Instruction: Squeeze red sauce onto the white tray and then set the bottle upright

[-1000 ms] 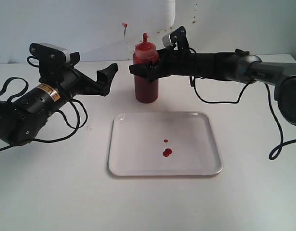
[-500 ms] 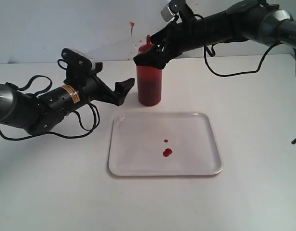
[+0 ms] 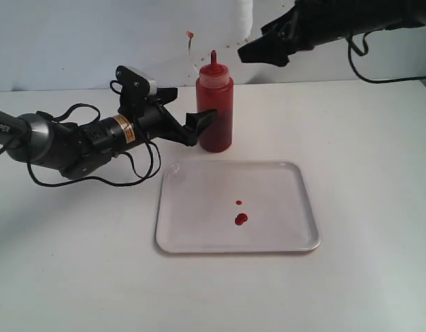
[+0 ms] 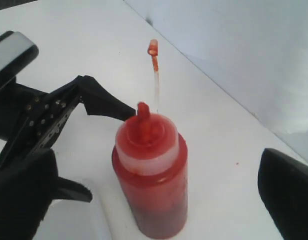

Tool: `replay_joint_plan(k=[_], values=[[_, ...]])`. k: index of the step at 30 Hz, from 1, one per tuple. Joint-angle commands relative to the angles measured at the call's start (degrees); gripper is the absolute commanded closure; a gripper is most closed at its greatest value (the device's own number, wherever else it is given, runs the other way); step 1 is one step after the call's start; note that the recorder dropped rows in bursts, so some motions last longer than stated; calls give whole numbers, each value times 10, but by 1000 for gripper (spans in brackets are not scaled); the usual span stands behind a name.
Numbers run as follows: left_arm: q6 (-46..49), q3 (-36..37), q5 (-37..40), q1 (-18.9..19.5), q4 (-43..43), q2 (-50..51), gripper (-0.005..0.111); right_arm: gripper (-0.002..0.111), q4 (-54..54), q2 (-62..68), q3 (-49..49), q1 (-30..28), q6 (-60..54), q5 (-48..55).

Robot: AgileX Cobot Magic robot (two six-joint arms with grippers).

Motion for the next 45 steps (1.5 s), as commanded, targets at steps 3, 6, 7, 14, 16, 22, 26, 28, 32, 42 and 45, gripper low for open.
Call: replay_joint_plan(k=[3,6,7,14,16,22,26,28,32,42,45], values=[[-44,-57,-14,1,51,45,2,5,-61,-11,-4,-41,63,31],[-51,-88,-17,-1,61,62,2,5,-75,-11,-4,-55,89,36],[-50,-98,-17,-2,61,67,2,5,-77,-11,-4,-60,93,39],[-73,-154,-10,-22,85,93,2,5,-92,-11,-4,-73,106,50],[-73,-170,9,-29,84,99,2,5,-92,-11,-4,-73,108,50],[-76,-197,107,-43,32,100,4,5,-92,-11,-4,-73,119,50],[-76,-197,107,-43,12,100,37,5,-92,-11,-4,-73,118,50],[-76,-197,108,-43,16,100,66,5,-92,-11,-4,-73,120,50],[-70,-197,105,-39,17,100,105,5,-98,-11,-4,-73,120,50],[-228,-195,132,30,229,64,107,5,-160,-11,-4,-73,134,50],[-231,-176,125,56,249,40,107,5,-162,-11,-4,-73,138,50]])
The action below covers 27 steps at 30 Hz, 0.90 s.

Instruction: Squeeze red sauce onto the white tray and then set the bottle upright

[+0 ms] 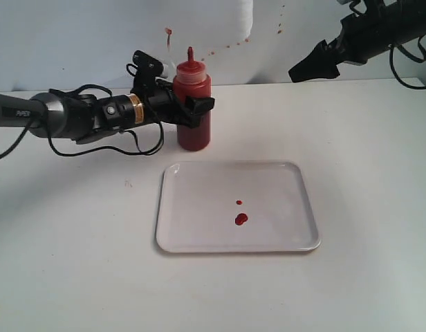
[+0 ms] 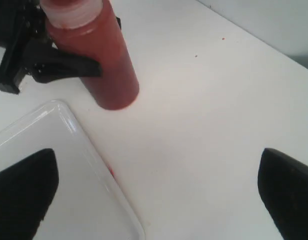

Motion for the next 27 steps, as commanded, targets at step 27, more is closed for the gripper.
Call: replay_joint_plan(k=[27], values=[[11,113,-130,99,55,-56,107,42,-14,-7,-4,-4,78,-50]])
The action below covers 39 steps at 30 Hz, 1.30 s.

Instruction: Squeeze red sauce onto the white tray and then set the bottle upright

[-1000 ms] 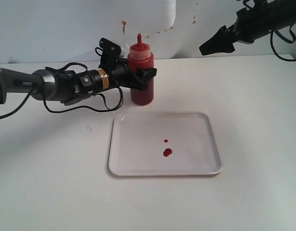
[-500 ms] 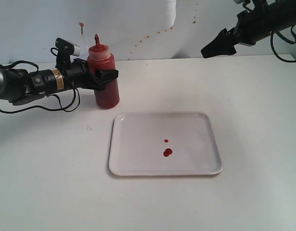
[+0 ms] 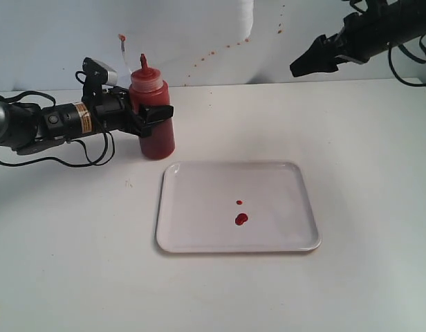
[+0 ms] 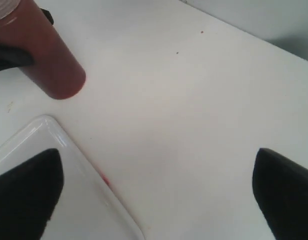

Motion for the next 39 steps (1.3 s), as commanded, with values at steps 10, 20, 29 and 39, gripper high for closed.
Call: replay_joint_plan(k=[10,20,29,39], values=[[-3,2,-16,-1,5,-8,75,108,0,-18,-4,-4,-30,-10],[-2,2,-12,-1,21,-8,9,108,2,-118,47,-13,-43,-62],[-45,2,-10,17,110,-29,7,108,4,-280,266,-45,-91,-208],[-324,2,-54,123,355,-146,7,108,58,-382,416,-44,-94,-360]])
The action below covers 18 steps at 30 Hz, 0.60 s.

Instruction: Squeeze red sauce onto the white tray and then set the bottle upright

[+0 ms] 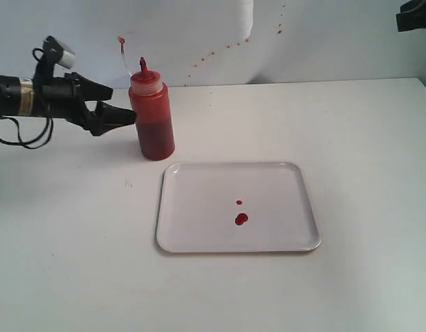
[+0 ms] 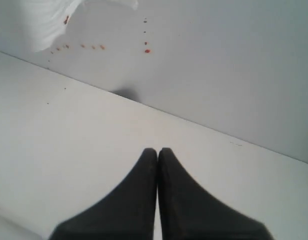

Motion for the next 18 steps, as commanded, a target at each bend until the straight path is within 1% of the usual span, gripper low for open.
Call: replay_joint_plan(k=[1,2,3,4,5,6,7,9,10,11,12,15,18], values=[[-97,2,-95,52,28,-55,7,108,100,-39,64,0,-51,-34],[-101,2,-127,58,28,-62,8,108,148,-49,86,0,-82,-50],[-117,2,-169,73,28,-80,8,108,249,-71,132,0,-160,-80],[-120,6,-169,79,28,-88,8,108,307,-85,159,0,-215,-89],[-115,24,-169,86,3,-115,8,108,423,-112,210,0,-324,-91],[-103,46,-169,87,-10,-138,12,108,492,-137,254,0,-425,-91],[-92,66,-169,87,-12,-163,21,108,492,-156,282,0,-473,-86],[-71,109,-169,87,-36,-217,54,108,492,-190,297,0,-483,-69],[-60,139,-169,87,-55,-251,79,108,492,-207,297,0,-473,-58],[-50,163,-169,86,-70,-278,101,108,492,-219,297,0,-459,-56],[-38,199,-169,86,-91,-314,106,108,492,-231,297,0,-429,-56],[-29,266,-169,86,-144,-386,107,108,492,-242,297,0,-373,-56],[-40,329,-169,86,-174,-448,107,108,492,-242,297,0,-370,-57]])
